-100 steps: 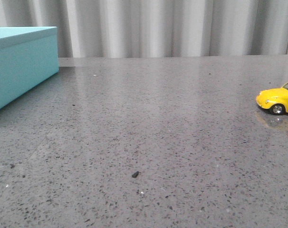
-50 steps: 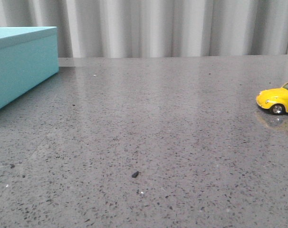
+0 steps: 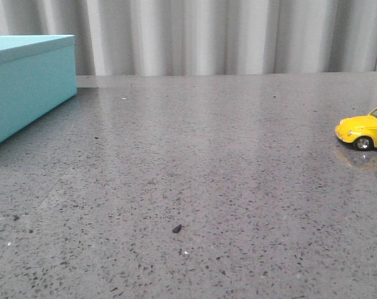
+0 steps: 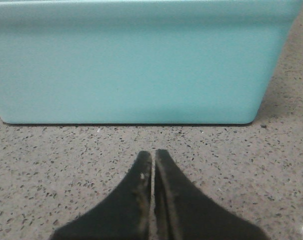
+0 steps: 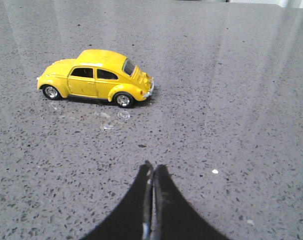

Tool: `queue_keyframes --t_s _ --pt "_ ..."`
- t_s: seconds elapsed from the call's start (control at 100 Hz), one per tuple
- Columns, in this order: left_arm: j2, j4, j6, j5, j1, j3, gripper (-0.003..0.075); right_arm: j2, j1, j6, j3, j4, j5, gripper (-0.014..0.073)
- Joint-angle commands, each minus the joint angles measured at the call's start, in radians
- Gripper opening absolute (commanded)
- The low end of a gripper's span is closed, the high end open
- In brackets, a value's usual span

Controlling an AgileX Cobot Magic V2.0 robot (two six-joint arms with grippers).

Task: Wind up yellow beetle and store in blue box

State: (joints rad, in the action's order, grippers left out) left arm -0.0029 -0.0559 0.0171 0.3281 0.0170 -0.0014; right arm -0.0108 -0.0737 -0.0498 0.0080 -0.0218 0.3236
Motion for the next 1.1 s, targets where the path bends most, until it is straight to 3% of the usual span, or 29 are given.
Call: queue_keyframes --t_s 0.0,0.41,1.09 --pt "-0.032 -0.008 -0.009 -0.058 0.009 0.026 -0.0021 -0.018 0.001 -0.008 0.022 0.005 -0.019 -0.0061" --pt "-0.032 -0.006 -0.009 -0.139 0.009 0.026 -0.0021 -0.018 0.001 -0.008 0.022 0.005 -0.019 -0.0061" --pt "-0.032 0.039 -0.007 -0.149 0.028 0.026 -0.0021 -0.018 0.001 -0.008 0.022 -0.004 -0.019 -0.0061"
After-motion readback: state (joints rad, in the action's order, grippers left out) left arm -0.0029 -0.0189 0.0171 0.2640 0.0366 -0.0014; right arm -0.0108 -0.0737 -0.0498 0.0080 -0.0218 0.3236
